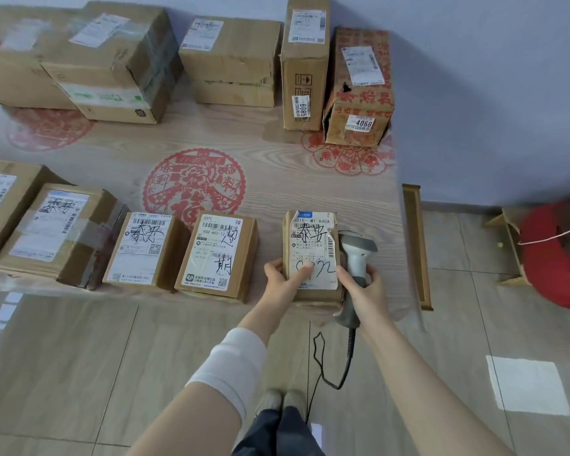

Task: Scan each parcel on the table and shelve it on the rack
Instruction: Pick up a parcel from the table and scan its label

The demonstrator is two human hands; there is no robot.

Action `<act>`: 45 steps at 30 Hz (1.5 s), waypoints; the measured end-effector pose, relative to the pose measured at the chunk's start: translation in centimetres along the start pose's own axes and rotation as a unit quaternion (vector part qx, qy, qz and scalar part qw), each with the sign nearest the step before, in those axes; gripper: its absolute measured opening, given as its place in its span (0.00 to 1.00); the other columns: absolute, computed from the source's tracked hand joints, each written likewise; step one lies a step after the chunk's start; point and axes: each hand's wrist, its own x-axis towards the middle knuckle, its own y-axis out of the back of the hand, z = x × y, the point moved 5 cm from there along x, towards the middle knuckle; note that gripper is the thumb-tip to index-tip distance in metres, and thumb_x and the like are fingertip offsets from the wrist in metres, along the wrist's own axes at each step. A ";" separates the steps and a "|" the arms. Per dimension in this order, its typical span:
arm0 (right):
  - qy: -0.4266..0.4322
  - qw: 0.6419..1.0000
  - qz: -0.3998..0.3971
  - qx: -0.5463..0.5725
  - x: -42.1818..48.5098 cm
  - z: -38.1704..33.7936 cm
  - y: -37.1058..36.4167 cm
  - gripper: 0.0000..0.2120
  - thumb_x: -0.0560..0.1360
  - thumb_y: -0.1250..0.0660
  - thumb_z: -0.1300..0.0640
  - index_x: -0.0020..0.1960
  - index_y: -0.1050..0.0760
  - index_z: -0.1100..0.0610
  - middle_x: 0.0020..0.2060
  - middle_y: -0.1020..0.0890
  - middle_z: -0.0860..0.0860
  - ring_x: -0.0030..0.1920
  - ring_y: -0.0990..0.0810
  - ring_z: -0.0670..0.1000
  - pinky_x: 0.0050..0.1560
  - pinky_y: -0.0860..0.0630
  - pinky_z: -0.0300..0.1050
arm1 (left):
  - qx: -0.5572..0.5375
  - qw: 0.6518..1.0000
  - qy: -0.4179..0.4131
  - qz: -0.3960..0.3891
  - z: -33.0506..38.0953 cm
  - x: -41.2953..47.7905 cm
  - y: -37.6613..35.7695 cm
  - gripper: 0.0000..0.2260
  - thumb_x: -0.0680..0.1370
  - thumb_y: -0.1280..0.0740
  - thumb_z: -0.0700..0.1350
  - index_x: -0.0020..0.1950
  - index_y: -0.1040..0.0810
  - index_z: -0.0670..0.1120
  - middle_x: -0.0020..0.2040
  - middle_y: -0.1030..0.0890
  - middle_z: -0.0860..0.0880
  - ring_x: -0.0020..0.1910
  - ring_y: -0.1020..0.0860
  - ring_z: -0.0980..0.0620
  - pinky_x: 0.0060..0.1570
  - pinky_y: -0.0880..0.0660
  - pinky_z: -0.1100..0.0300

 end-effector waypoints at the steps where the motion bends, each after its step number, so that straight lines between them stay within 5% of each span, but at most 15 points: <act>1: 0.002 1.000 -0.001 0.003 -0.3 -0.7 0.3 0.22 0.71 0.27 0.57 0.60 0.34 0.53 0.49 0.21 0.48 0.45 0.20 0.43 0.32 0.25 0.30 | 0.001 1.000 -0.007 -0.011 0.5 -0.4 -0.1 0.29 0.72 0.29 0.54 0.63 0.43 0.50 0.58 0.26 0.52 0.51 0.25 0.61 0.41 0.30 0.67; 4: 0.019 1.000 -0.004 -0.001 -1.6 -3.5 1.1 0.22 0.71 0.28 0.54 0.61 0.32 0.53 0.52 0.20 0.50 0.46 0.19 0.45 0.33 0.24 0.33 | 0.000 0.999 -0.039 -0.035 2.8 -1.9 0.0 0.31 0.70 0.27 0.54 0.64 0.43 0.52 0.57 0.26 0.52 0.53 0.24 0.58 0.45 0.27 0.64; 10: 0.087 0.994 -0.033 0.048 -4.8 -11.7 2.4 0.14 0.75 0.31 0.56 0.58 0.28 0.58 0.49 0.16 0.55 0.34 0.18 0.46 0.24 0.28 0.38 | 0.002 0.986 -0.160 -0.054 9.1 -4.4 1.0 0.35 0.71 0.27 0.50 0.70 0.45 0.53 0.52 0.25 0.58 0.48 0.24 0.66 0.35 0.26 0.74; 16: 0.124 0.986 -0.108 -0.001 -9.5 -19.9 1.3 0.09 0.75 0.32 0.55 0.47 0.23 0.61 0.31 0.16 0.51 0.25 0.23 0.46 0.22 0.28 0.38 | 0.002 0.969 -0.243 -0.044 14.2 -6.0 1.8 0.38 0.70 0.26 0.46 0.72 0.46 0.52 0.53 0.26 0.56 0.46 0.23 0.64 0.35 0.25 0.72; 20: 0.122 0.975 -0.180 -0.036 -12.1 -21.8 -0.9 0.11 0.75 0.33 0.54 0.43 0.23 0.63 0.30 0.20 0.53 0.26 0.26 0.50 0.22 0.31 0.39 | 0.007 0.960 -0.273 -0.054 16.6 -7.0 1.5 0.37 0.70 0.26 0.45 0.72 0.45 0.51 0.55 0.26 0.54 0.48 0.24 0.62 0.35 0.24 0.71; 28: 0.129 0.964 -0.223 -0.060 -14.0 -23.3 -3.4 0.22 0.60 0.26 0.41 0.40 0.21 0.60 0.30 0.22 0.55 0.27 0.27 0.52 0.22 0.31 0.40 | 0.024 0.949 -0.310 -0.051 19.0 -8.4 1.4 0.36 0.70 0.26 0.46 0.71 0.44 0.52 0.55 0.27 0.54 0.49 0.25 0.64 0.37 0.24 0.70; 36: 0.126 0.962 -0.239 -0.031 -15.3 -23.7 -3.4 0.13 0.74 0.33 0.50 0.45 0.25 0.60 0.28 0.23 0.51 0.24 0.27 0.48 0.21 0.32 0.38 | 0.019 0.950 -0.302 -0.069 19.1 -9.1 1.6 0.37 0.71 0.26 0.47 0.73 0.45 0.52 0.54 0.25 0.57 0.49 0.24 0.64 0.35 0.25 0.72; 45: 0.131 0.961 -0.242 -0.038 -16.6 -23.7 -3.1 0.12 0.76 0.35 0.51 0.48 0.26 0.61 0.27 0.24 0.51 0.24 0.28 0.49 0.20 0.32 0.38 | 0.018 0.951 -0.301 -0.065 18.7 -9.6 2.0 0.39 0.69 0.25 0.49 0.73 0.45 0.53 0.56 0.25 0.56 0.49 0.25 0.65 0.36 0.24 0.72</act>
